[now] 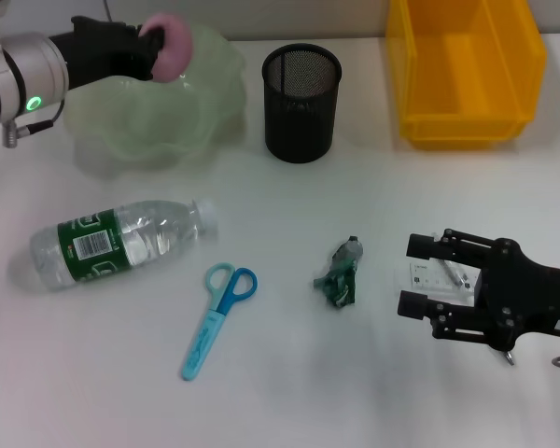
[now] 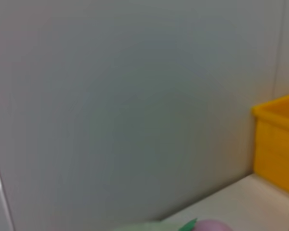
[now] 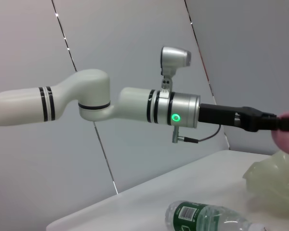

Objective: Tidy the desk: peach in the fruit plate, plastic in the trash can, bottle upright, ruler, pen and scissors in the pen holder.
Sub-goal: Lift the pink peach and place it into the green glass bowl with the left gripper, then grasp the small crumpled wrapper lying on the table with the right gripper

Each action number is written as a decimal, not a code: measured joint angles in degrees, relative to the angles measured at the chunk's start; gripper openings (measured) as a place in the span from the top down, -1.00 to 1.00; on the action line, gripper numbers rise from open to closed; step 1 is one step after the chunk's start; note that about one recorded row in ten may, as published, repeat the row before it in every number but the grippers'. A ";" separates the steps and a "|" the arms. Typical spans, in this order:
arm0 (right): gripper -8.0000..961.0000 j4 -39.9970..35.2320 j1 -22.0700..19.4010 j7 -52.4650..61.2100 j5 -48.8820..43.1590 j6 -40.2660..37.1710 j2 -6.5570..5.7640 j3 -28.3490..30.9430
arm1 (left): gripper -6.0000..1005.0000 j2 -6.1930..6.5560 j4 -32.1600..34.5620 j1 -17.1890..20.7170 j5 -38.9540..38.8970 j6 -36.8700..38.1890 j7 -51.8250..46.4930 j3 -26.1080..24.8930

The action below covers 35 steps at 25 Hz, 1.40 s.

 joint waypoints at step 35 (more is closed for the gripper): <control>-0.60 0.78 -0.60 -0.14 1.39 0.01 -0.11 0.00 | -0.35 0.36 -5.86 -2.87 -6.63 40.81 7.51 -18.53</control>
